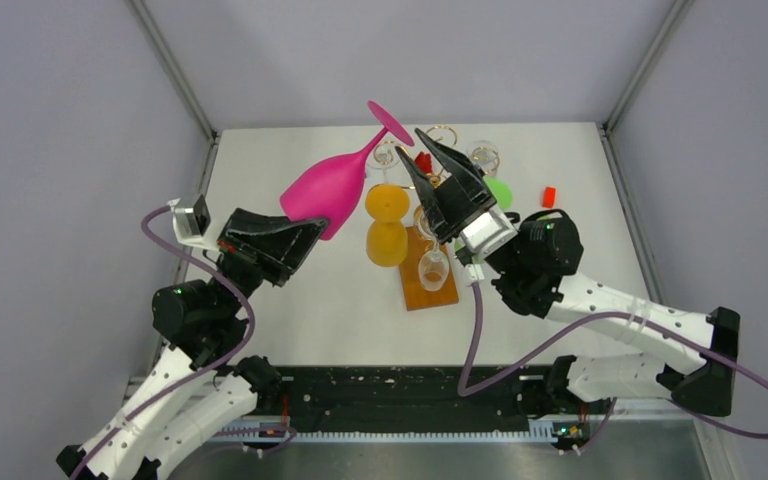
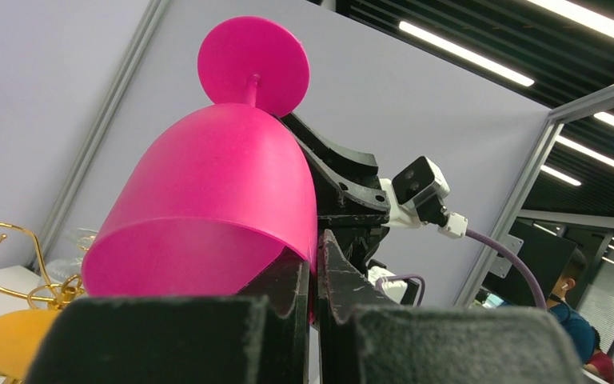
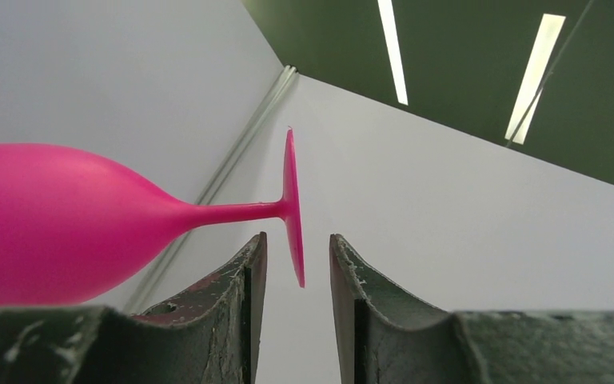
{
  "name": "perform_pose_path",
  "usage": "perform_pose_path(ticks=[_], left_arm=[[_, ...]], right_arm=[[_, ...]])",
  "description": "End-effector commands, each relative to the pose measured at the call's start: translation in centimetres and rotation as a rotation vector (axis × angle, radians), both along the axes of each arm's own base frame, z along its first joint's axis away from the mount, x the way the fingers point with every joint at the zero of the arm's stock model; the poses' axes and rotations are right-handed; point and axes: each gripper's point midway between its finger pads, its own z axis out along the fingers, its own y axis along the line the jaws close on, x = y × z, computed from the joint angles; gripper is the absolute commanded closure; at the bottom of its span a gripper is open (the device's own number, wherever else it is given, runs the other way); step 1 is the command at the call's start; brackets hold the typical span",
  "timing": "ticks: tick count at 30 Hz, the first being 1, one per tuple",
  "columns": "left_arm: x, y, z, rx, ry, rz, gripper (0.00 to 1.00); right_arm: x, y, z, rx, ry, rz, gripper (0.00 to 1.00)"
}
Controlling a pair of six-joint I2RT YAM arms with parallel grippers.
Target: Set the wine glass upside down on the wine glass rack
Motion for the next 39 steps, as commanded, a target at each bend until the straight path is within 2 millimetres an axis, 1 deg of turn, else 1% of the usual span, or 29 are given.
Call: perform_pose_path(ticks=[1, 3, 4, 5, 6, 9, 10, 14, 15, 18, 20, 23, 27, 30, 32, 34, 39], left_arm=[[-1.0, 1.0, 1.4, -0.038, -0.047, 0.011, 1.0], [-1.0, 0.9, 1.4, -0.035, -0.047, 0.009, 1.0], [-1.0, 0.9, 1.4, -0.034, -0.048, 0.008, 1.0], [-1.0, 0.8, 1.3, -0.032, -0.049, 0.006, 1.0], [-1.0, 0.8, 1.3, -0.029, -0.05, 0.003, 1.0], [-1.1, 0.5, 1.1, -0.013, -0.047, -0.009, 1.0], [-1.0, 0.3, 0.9, -0.003, -0.041, -0.011, 0.93], [-1.1, -0.2, -0.1, 0.068, -0.033, -0.014, 0.56], [-1.2, -0.2, -0.2, 0.083, -0.036, -0.009, 0.47], [-1.5, -0.1, -1.2, 0.157, -0.054, 0.026, 0.33], [-1.5, 0.2, -2.0, 0.229, -0.07, 0.074, 0.27], [-1.5, 1.3, -3.0, 0.312, -0.076, 0.162, 0.23], [-2.5, 3.3, -3.2, 0.353, -0.16, 0.276, 0.23], [-3.1, 4.1, -3.3, 0.39, -0.234, 0.334, 0.23], [-3.3, 4.0, -3.6, 0.426, -0.276, 0.34, 0.23], [-3.4, 3.8, -3.8, 0.461, -0.305, 0.339, 0.23], [-3.0, 3.4, -4.1, 0.482, -0.294, 0.333, 0.23]], right_arm=[[-0.9, 0.4, 1.8, 0.004, -0.022, 0.033, 0.69], [-0.8, 0.5, 1.5, -0.007, -0.017, 0.03, 0.76], [-0.7, 0.6, 1.4, -0.01, -0.015, 0.029, 0.83], [-0.7, 0.6, 1.4, -0.013, -0.012, 0.026, 0.94], [-0.6, 0.6, 1.3, -0.017, -0.007, 0.022, 1.0], [-0.4, 0.4, 1.4, -0.024, 0.005, 0.012, 1.0], [-0.4, 0.1, 1.5, -0.018, 0.01, 0.007, 1.0], [-0.5, -2.0, 2.4, 0.027, 0.021, -0.026, 1.0], [-0.3, -2.7, 2.5, 0.034, 0.033, -0.053, 1.0], [-0.6, -4.4, 2.9, 0.05, 0.025, -0.089, 1.0], [-1.2, -5.0, 2.7, 0.034, -0.002, -0.097, 1.0], [-1.7, -5.2, 1.7, -0.036, -0.022, -0.111, 1.0], [-2.8, -3.4, 0.0, -0.217, -0.057, -0.05, 1.0], [-3.7, -2.0, -1.2, -0.333, -0.084, 0.001, 1.0], [-4.2, -1.5, -1.3, -0.345, -0.096, 0.038, 1.0], [-4.8, -0.6, -2.1, -0.392, -0.115, 0.079, 1.0], [-5.6, 1.7, -4.3, -0.522, -0.162, 0.153, 1.0]])
